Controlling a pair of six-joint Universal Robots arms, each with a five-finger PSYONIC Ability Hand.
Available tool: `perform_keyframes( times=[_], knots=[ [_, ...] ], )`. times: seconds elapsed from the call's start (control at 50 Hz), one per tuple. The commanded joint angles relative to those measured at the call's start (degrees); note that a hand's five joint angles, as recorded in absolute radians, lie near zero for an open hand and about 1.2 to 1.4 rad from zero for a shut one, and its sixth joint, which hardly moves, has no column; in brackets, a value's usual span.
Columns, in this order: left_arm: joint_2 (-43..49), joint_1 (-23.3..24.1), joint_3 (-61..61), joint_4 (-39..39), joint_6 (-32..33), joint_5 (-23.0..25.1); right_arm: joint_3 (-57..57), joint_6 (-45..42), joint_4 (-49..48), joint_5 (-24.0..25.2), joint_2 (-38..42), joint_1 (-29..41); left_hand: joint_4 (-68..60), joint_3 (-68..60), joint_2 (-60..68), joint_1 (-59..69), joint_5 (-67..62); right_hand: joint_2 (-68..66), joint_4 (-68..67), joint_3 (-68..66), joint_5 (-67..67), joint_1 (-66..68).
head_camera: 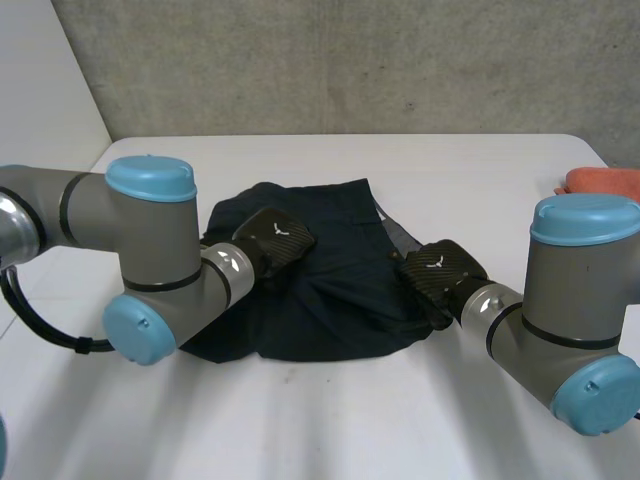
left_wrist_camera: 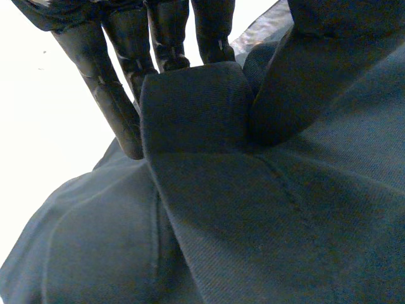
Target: Fold the laundry.
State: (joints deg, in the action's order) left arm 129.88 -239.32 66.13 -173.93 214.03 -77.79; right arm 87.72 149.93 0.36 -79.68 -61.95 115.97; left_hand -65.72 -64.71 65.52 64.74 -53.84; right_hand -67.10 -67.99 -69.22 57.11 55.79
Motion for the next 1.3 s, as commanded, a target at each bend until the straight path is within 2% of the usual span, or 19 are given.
perform_keyframes(
  times=[0.02,0.24,0.36,0.38,0.4,0.42,0.44,0.46,0.56,0.66,0.8,1.04,1.14,1.26,1.3],
  knots=[
    [-7.52,0.87,5.84,-1.68,-0.37,-3.25,-0.7,0.01,0.16,-0.39,0.25,-0.04,-14.28,-15.29,14.48,15.26,-16.16,-12.9,-12.01,-10.78,12.89,24.21],
    [-22.02,1.58,18.15,-1.94,-0.98,-3.86,-3.43,2.12,1.13,-0.39,1.84,-0.74,-13.8,-14.81,14.0,14.77,-15.68,-12.9,-12.01,-10.78,12.89,24.21],
    [-27.57,1.4,21.4,-1.68,-2.91,-4.04,-7.03,11.16,1.83,-0.13,1.84,-3.73,-13.46,-14.47,13.66,14.44,-15.34,-12.9,-12.01,-10.78,12.89,24.21],
    [-28.79,1.4,21.75,-1.51,-4.13,-4.21,-7.73,12.48,2.18,-0.04,1.84,-3.99,-13.46,-14.47,13.66,14.44,-15.34,-8.3,-7.4,-6.18,8.29,19.61],
    [-29.32,1.4,21.84,-1.5,-4.93,-4.3,-8.34,13.36,2.62,0.05,1.92,-4.26,-13.46,-14.47,13.66,14.44,-15.34,6.57,7.46,8.69,-6.58,4.74],
    [-29.85,1.32,21.84,-1.5,-5.72,-4.3,-9.66,14.77,4.28,0.14,1.92,-4.78,-13.46,-14.47,13.66,14.44,-15.34,40.69,41.59,42.81,-40.7,-29.38],
    [-30.64,1.23,21.76,-1.5,-7.47,-4.3,-10.1,14.87,5.25,0.31,1.92,-5.05,-13.46,-14.47,13.66,14.44,-15.34,53.02,53.92,55.14,-53.03,-41.71],
    [-31.0,1.14,21.58,-1.59,-8.35,-4.3,-10.72,14.69,6.74,0.4,1.84,-5.31,-13.46,-14.47,13.66,14.44,-15.34,57.1,57.99,59.22,-57.11,-45.79],
    [-32.49,0.44,20.44,-1.59,-12.49,-4.3,-12.66,12.5,13.08,1.63,0.87,-7.33,-13.63,-14.64,13.83,14.61,-15.51,57.1,57.99,59.22,-57.11,-45.79],
    [-33.63,0.17,19.73,-1.59,-14.95,-4.39,-10.73,4.17,16.42,3.39,-5.43,-9.53,-13.8,-14.81,14.0,14.77,-15.68,57.1,57.99,59.22,-57.11,-45.79],
    [-35.48,-0.7,19.91,-1.77,-16.71,-4.3,-3.97,3.09,17.39,4.35,-10.9,-12.43,-13.63,-14.64,13.83,14.61,-15.51,57.1,57.99,59.22,-57.11,-45.79],
    [-35.48,-0.97,20.0,-1.86,-17.77,-4.3,10.01,28.99,-0.43,9.62,-11.79,-12.26,-13.46,-14.47,13.66,14.44,-15.34,57.1,57.99,59.22,-57.11,-45.79],
    [-35.48,-1.06,19.65,-1.94,-17.77,-4.3,10.02,33.23,-3.52,9.8,-6.17,-10.77,-13.46,-14.47,13.66,14.44,-15.34,57.1,57.99,59.22,-57.11,-45.79],
    [-35.57,-1.06,19.03,-1.94,-17.77,-4.3,8.7,33.76,-6.24,9.1,-2.3,-7.16,-13.46,-14.47,13.66,14.44,-15.34,57.1,57.99,59.22,-57.11,-45.79],
    [-35.57,-1.06,19.03,-1.94,-17.77,-4.3,7.39,33.76,-8.62,7.53,0.16,-6.28,-13.46,-14.47,13.66,14.44,-15.34,57.1,57.99,59.22,-57.11,-45.79]
  ],
)
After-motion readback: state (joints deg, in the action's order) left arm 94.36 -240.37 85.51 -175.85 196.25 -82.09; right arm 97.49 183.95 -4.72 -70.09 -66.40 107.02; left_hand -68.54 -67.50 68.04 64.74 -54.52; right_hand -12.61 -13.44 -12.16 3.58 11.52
